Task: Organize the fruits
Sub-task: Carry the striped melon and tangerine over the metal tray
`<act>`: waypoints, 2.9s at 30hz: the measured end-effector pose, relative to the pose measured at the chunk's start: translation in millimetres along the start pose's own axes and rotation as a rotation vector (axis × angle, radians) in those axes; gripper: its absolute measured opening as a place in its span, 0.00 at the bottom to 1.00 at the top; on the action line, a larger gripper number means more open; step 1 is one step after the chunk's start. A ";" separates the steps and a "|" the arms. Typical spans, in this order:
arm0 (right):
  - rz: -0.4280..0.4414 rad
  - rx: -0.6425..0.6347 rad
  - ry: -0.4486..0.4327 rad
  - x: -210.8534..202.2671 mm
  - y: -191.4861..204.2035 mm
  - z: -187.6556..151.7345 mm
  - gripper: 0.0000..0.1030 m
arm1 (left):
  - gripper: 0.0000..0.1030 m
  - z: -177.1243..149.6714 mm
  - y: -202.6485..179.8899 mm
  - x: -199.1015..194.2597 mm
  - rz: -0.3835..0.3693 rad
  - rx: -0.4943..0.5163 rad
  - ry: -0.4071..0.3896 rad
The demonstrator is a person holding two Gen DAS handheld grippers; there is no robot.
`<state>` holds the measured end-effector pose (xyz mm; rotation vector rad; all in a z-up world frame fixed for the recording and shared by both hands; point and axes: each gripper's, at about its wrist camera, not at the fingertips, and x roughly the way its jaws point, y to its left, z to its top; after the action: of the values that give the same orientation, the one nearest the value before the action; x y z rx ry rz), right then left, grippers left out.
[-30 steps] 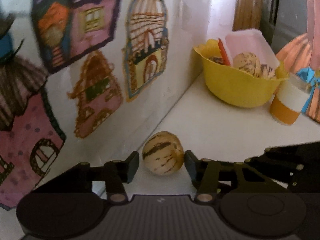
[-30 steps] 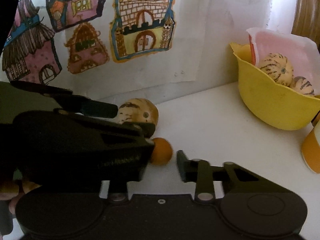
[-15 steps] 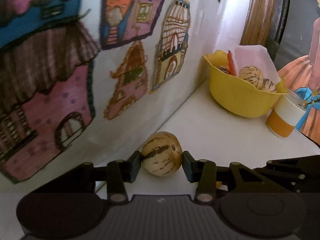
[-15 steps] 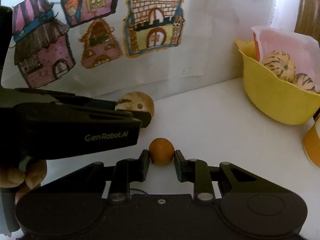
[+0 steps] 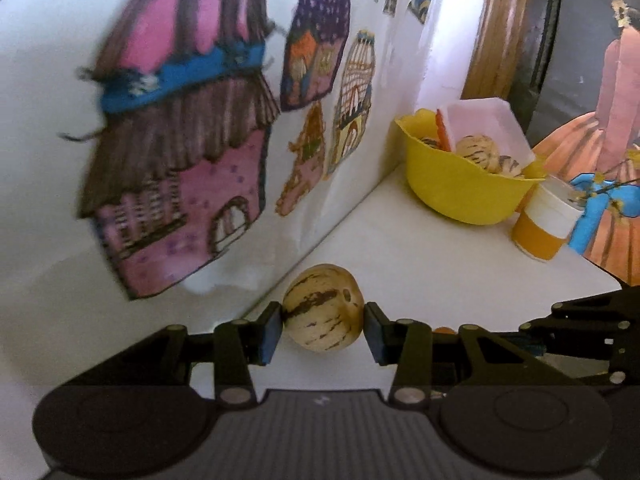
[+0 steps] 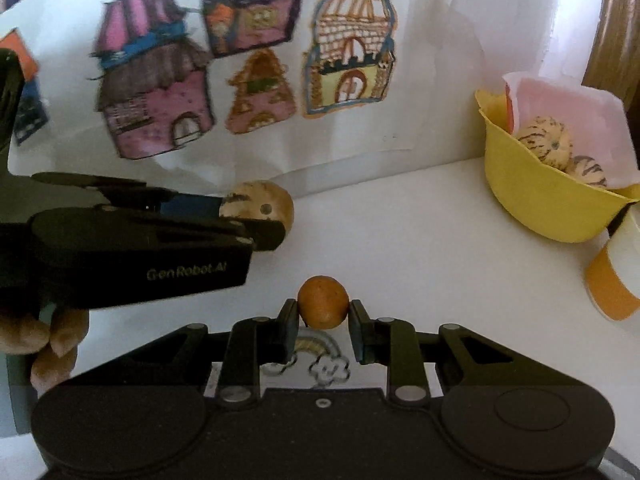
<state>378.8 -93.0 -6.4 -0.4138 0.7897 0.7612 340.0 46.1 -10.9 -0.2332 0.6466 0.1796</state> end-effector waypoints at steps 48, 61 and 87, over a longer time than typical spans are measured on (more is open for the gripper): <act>-0.444 0.333 -0.235 -252.0 -43.6 -214.4 0.28 | 0.46 -80.3 -216.1 -125.6 -0.446 0.278 -0.010; -0.461 0.332 -0.217 -189.9 -82.2 -231.4 0.28 | 0.46 -81.1 -239.9 -66.6 -0.392 0.364 0.117; -0.423 0.315 -0.213 -152.9 -93.6 -225.4 0.28 | 0.47 -83.2 -248.3 -36.7 -0.340 0.421 0.165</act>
<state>269.2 -358.2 -30.3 -0.1998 0.5815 0.2717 322.5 -217.7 -13.4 0.0517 0.7814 -0.3049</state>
